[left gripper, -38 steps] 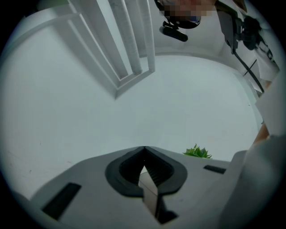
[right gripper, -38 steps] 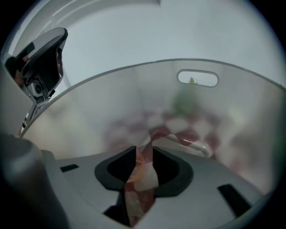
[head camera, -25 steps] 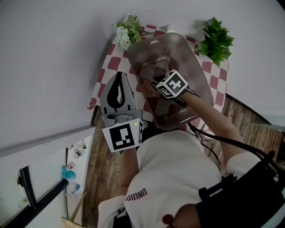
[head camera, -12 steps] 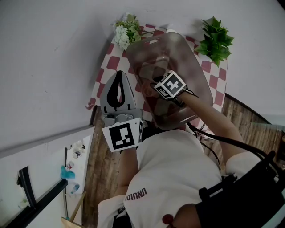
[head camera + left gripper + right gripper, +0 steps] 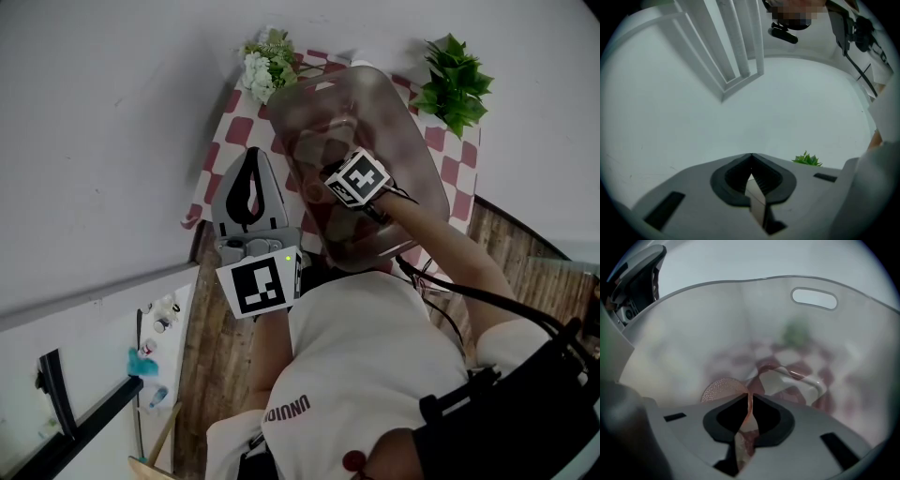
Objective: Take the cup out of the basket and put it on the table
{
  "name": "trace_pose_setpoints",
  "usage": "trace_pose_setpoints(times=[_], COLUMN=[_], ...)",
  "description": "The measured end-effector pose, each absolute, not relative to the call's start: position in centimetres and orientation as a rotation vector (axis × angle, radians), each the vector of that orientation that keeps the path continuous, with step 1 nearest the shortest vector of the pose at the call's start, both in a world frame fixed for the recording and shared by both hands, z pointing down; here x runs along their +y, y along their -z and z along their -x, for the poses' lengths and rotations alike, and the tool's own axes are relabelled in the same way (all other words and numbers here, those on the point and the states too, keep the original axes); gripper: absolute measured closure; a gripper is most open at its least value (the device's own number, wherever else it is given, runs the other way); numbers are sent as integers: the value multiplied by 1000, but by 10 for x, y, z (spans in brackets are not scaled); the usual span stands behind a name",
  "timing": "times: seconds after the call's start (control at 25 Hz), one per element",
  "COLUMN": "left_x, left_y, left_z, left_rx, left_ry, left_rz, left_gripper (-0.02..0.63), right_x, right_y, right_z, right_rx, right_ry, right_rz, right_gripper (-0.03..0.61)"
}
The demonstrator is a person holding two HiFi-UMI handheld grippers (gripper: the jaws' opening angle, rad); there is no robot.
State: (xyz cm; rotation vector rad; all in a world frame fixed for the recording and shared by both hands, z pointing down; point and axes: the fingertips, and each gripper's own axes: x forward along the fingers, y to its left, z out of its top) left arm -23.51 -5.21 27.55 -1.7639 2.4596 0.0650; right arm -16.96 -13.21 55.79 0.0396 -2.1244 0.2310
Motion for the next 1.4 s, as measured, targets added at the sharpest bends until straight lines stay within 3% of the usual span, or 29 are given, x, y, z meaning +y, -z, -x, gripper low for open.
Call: trace_pose_setpoints(times=[1.4], left_x=[-48], left_y=[-269], left_z=[225], left_rx=[2406], left_ry=[-34], left_rz=[1783], left_gripper=[601], right_x=[-151], right_y=[-487], right_z=[172], right_rx=[-2280], right_ry=[-178], right_rz=[-202], right_gripper=[541])
